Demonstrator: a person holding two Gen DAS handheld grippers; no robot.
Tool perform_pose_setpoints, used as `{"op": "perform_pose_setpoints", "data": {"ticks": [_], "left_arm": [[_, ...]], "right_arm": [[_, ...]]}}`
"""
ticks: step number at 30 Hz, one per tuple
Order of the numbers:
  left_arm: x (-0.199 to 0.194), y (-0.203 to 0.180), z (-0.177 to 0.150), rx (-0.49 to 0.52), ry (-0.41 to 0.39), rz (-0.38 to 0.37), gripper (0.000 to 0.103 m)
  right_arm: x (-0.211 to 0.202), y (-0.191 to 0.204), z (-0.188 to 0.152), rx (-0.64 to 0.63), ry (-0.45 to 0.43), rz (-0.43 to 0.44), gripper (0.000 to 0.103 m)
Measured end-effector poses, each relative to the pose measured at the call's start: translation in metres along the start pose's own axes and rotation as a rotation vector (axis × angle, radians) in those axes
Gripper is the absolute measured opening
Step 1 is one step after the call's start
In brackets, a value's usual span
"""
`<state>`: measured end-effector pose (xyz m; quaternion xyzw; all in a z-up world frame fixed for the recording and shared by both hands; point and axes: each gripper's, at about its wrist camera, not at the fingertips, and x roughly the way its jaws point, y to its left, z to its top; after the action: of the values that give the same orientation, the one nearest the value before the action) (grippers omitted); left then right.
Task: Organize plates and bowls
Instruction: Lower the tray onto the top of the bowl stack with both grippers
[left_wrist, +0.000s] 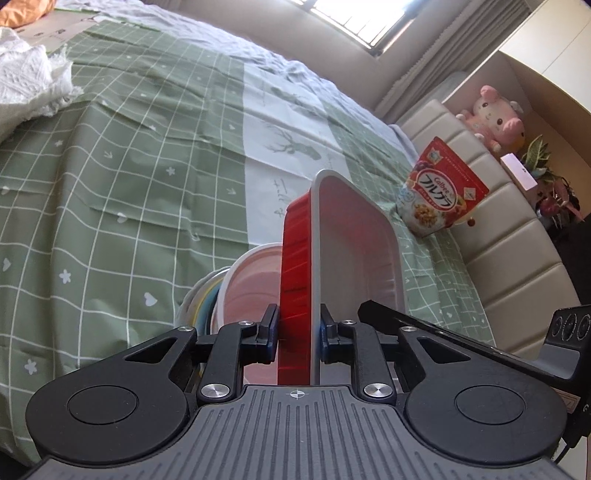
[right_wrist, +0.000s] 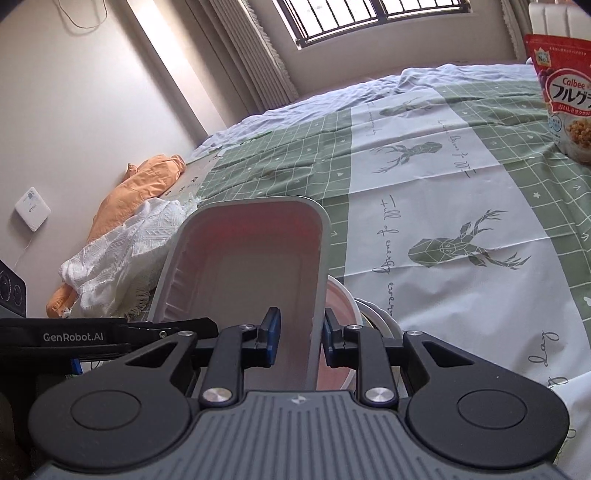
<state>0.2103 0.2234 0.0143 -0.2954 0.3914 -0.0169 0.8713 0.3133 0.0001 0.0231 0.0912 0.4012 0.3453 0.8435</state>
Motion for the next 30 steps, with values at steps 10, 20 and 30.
{"op": "perform_pose_setpoints", "data": {"ticks": [10,20,30], "left_arm": [[0.013,0.014,0.002,-0.02,0.032,0.0,0.022],[-0.002,0.011,-0.003,-0.028,0.004,-0.018,0.022],[-0.005,0.012,-0.007,-0.045,-0.001,-0.021,0.022]], "right_arm": [[0.011,-0.003,-0.002,-0.004,0.012,-0.023,0.023],[0.003,-0.004,-0.008,0.006,0.002,-0.006,0.026],[0.001,-0.005,-0.013,0.007,0.015,0.007,0.026]]}}
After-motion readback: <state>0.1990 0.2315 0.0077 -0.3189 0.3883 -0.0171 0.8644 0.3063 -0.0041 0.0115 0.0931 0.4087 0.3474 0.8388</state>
